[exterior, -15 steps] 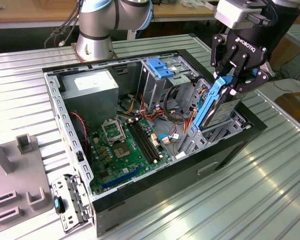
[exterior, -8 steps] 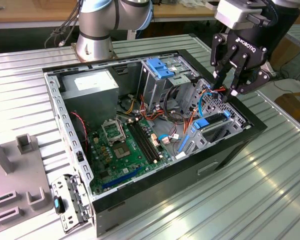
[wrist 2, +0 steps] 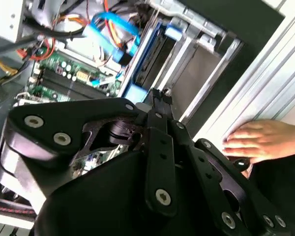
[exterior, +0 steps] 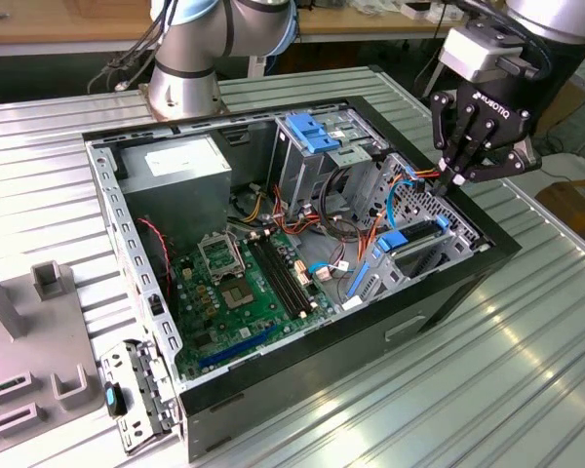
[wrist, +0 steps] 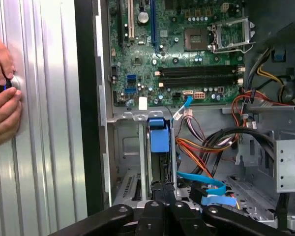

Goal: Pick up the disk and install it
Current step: 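Insert the disk into the insertion slot, then insert the first disk wire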

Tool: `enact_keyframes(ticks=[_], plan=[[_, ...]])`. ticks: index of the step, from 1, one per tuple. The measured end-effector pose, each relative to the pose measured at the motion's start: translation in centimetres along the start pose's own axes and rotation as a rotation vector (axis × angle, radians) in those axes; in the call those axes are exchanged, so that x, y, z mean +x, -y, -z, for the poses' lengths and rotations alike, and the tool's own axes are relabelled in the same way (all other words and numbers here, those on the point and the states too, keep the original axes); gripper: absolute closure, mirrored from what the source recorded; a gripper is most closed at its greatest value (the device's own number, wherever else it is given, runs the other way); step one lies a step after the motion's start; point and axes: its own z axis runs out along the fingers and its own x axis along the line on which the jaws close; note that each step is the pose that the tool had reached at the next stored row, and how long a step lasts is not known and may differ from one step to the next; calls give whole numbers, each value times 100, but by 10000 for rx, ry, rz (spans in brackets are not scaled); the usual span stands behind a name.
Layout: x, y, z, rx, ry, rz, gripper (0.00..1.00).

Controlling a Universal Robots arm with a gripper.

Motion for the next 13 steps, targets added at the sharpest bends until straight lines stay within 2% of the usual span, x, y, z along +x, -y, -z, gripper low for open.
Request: enact_keyframes(ticks=[2, 13], plan=[[-7, 98, -65, 2, 0, 0, 89], [-8, 103, -76, 18, 0, -1, 89]])
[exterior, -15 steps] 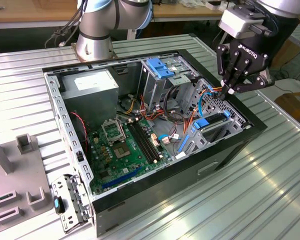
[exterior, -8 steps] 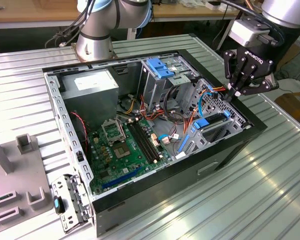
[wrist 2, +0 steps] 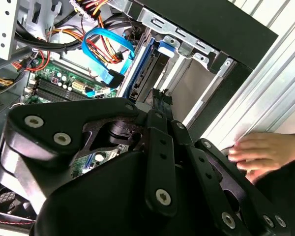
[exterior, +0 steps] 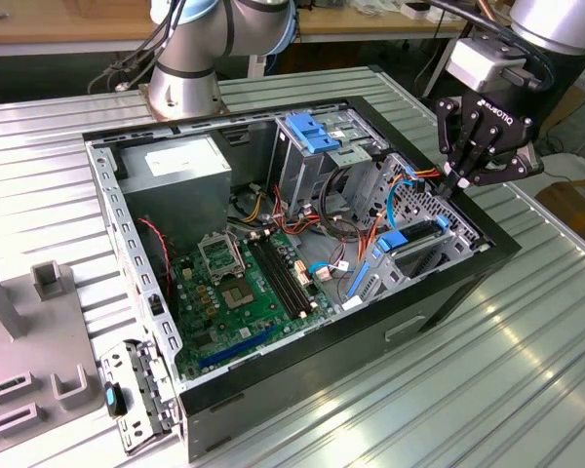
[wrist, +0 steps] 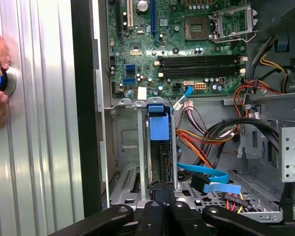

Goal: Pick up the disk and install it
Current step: 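Insert the first disk wire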

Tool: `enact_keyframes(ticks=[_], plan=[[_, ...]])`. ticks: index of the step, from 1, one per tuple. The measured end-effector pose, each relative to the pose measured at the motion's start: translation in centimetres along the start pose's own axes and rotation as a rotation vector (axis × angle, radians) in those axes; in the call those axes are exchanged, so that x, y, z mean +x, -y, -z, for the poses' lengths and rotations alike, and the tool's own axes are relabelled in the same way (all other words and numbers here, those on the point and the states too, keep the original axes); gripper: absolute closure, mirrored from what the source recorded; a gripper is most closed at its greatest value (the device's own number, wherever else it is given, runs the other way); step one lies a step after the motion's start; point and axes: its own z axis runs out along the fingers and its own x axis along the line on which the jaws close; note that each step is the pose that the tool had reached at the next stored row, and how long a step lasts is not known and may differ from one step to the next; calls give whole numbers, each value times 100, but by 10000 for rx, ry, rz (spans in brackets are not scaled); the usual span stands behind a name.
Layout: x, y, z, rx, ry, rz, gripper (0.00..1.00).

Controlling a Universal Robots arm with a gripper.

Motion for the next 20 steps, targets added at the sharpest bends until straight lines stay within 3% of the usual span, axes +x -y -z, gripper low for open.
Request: enact_keyframes(ticks=[7, 10, 13, 15, 20], plan=[[0, 6, 0, 8, 5, 206, 89], [-1, 7, 0, 29, 20, 875, 89], [0, 12, -1, 60, 43, 1893, 89], [-2, 48, -2, 64, 47, 2023, 89], [-49, 287, -10, 71, 51, 2231, 89]])
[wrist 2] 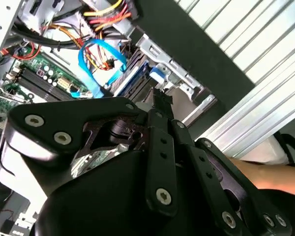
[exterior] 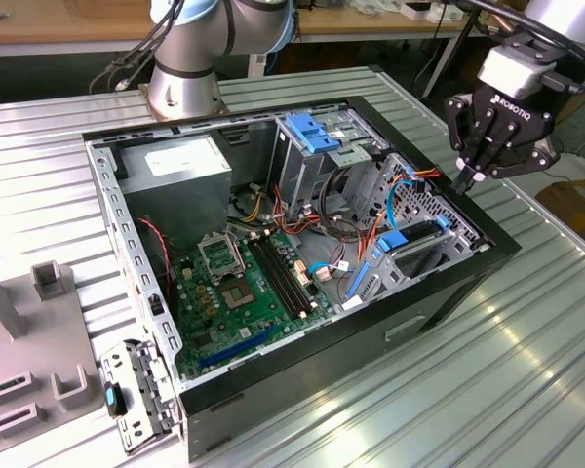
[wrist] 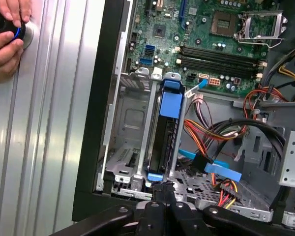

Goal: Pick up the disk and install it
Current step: 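Insert the first disk wire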

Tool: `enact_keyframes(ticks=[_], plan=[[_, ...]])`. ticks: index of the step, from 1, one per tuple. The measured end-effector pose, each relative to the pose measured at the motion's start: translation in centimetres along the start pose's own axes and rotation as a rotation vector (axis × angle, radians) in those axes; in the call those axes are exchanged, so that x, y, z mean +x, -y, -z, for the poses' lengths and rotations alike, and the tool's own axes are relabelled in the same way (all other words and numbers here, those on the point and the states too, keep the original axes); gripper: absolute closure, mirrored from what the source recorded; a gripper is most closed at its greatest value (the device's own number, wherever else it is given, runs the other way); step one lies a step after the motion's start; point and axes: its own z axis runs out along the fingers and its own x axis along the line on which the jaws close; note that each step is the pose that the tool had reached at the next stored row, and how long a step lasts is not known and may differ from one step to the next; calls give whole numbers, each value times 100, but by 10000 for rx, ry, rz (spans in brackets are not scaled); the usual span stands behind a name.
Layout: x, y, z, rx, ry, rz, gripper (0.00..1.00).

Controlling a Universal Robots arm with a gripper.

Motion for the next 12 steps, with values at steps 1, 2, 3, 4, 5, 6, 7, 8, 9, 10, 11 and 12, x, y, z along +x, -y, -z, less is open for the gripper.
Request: enact_keyframes(ticks=[1, 2, 3, 4, 5, 6, 7, 8, 9, 10, 11, 12], plan=[[-1, 25, -1, 0, 0, 13, 89], [-4, 53, -3, 1, 1, 22, 89], [-20, 108, -6, 1, 2, 33, 89], [-60, 175, -11, 1, 0, 43, 89], [-84, 195, -14, 1, 0, 45, 89], [-136, 219, -19, 2, 2, 45, 89], [-196, 239, -21, 1, -1, 45, 89], [-297, 270, -32, 1, 0, 46, 89], [-353, 285, -41, 2, 0, 46, 89], [-390, 293, -50, 2, 1, 47, 89], [-457, 305, -73, 2, 2, 68, 89], [-486, 309, -93, 7, 3, 138, 89]])
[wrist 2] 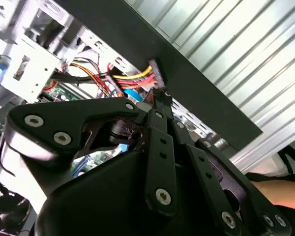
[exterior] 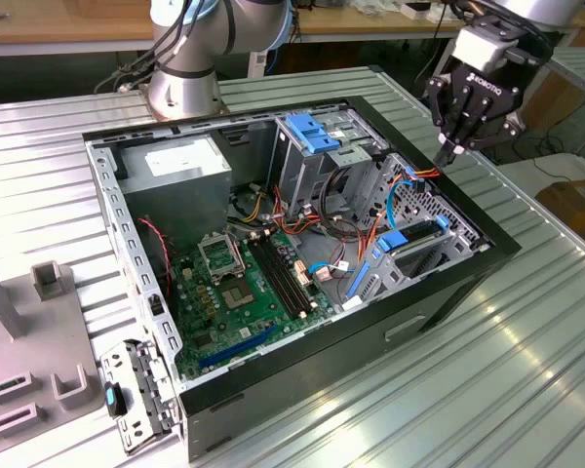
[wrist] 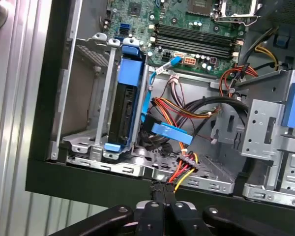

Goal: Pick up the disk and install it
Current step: 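Insert the first disk wire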

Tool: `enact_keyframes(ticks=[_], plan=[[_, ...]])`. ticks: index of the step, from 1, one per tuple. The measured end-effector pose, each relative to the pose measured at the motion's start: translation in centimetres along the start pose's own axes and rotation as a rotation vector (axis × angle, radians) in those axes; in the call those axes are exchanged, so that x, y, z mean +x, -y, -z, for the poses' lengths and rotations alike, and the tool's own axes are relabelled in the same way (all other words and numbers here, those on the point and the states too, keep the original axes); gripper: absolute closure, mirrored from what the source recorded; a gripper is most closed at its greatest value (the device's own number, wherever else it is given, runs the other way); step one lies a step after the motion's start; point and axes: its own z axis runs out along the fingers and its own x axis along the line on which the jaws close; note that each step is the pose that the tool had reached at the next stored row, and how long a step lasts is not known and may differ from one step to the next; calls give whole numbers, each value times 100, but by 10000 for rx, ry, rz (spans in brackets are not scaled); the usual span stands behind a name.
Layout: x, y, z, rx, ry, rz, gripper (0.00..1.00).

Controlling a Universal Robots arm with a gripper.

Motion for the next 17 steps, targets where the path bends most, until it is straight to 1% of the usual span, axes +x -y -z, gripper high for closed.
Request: enact_keyframes(ticks=[1, 2, 4, 5, 7, 8, 12, 14, 15, 16, 17], plan=[[-13, 3, -16, 5, 1, 96, 89], [-22, 4, -39, 15, 10, 324, 89], [-23, 4, -57, 31, 14, 765, 89], [-24, 3, -70, 47, 17, 1226, 89], [-24, 3, -79, 64, 18, 1613, 89], [-24, 3, -85, 86, 14, 1967, 89], [-24, 3, -92, 142, 7, 2683, 89], [-24, 2, -94, 200, 2, 2979, 89], [-24, 2, -95, 248, -9, 3085, 89], [-25, 3, -95, 520, -102, 3201, 89], [-24, 3, -94, 1017, -330, 3250, 89]])
